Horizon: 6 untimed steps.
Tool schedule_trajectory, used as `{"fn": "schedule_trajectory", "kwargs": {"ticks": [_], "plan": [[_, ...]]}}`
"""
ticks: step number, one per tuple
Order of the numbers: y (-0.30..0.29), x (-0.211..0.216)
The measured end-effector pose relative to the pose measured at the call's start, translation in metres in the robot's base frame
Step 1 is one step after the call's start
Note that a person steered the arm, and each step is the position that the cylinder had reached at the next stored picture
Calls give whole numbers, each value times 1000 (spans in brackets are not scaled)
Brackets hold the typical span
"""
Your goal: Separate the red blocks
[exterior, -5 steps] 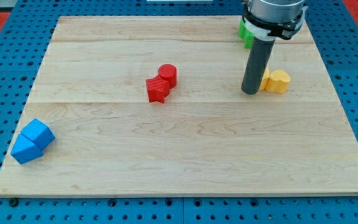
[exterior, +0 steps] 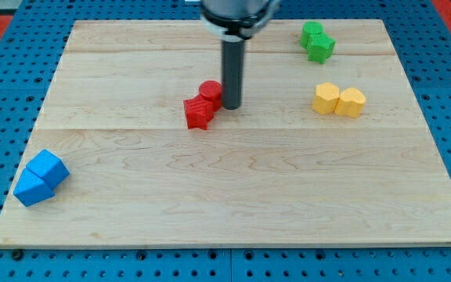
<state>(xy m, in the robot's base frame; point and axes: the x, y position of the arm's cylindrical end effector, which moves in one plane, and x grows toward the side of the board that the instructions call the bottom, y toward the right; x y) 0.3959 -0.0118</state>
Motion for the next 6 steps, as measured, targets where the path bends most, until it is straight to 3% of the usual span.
{"fn": "schedule_trajectory", "kwargs": {"ticks": [5, 6], "plan": [[-70, -47], [-34, -36]]}}
